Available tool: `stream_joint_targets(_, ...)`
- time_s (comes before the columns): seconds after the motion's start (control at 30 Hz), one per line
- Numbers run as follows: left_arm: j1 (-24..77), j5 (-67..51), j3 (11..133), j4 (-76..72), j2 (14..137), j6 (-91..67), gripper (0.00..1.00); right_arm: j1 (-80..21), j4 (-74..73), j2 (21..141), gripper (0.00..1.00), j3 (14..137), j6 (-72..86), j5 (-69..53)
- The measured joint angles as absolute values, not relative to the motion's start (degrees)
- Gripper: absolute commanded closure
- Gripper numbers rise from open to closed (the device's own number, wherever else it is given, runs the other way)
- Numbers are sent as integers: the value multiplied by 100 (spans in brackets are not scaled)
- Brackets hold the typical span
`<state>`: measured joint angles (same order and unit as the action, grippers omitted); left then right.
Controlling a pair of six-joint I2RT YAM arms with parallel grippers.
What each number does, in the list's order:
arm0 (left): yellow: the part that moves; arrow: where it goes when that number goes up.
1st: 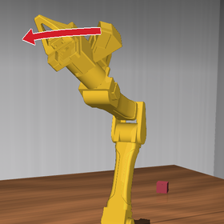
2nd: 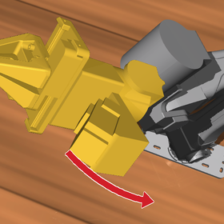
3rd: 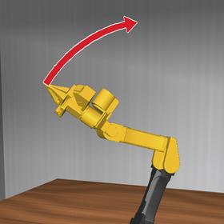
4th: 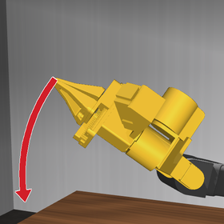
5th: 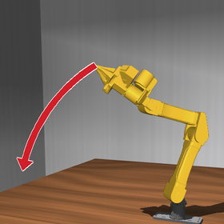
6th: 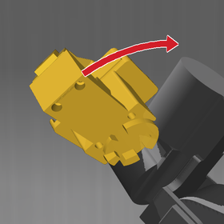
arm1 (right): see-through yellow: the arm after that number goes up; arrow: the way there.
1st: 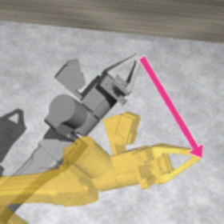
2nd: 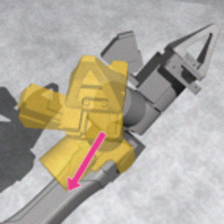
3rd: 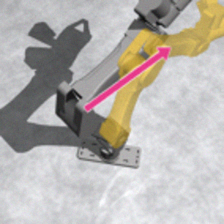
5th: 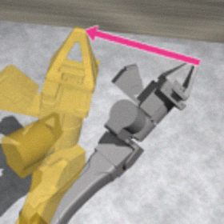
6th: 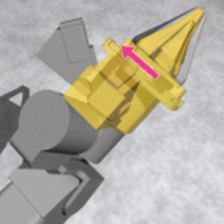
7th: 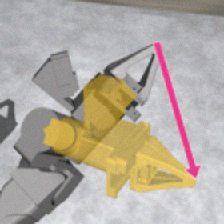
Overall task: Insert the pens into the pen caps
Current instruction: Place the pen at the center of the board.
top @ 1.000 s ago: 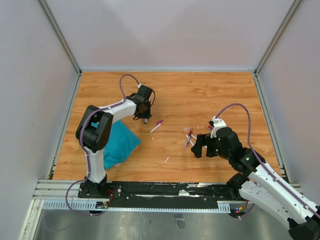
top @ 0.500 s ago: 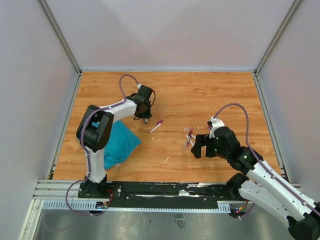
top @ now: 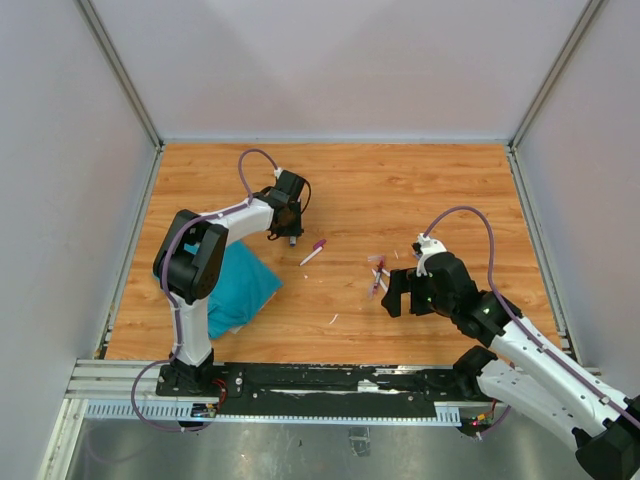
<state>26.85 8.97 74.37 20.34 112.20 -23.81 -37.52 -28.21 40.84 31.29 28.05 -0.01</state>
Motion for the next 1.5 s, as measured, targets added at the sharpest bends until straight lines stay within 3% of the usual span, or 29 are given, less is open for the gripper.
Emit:
stream_joint_targets(0.63, 2683, 891, 7437, 2010, 11225, -2383, 67, -3752, -2821, 4132, 0, 3129, 2803, -1)
stream_joint_targets(1.0, 2683, 819, 7708, 2196, 11128, -2244, 57, -3752, -2832, 4132, 0, 3131, 2801, -1)
stream_joint_targets(1.27, 2681, 718, 7710, 2029, 9939, -2060, 52, -3752, -2832, 4099, 1, 3131, 2724, 5)
stream_joint_targets(1.5, 2681, 421, 6589, 1374, 8230, -1984, 49, -3752, -2930, 4154, 5, 3304, 2355, 174)
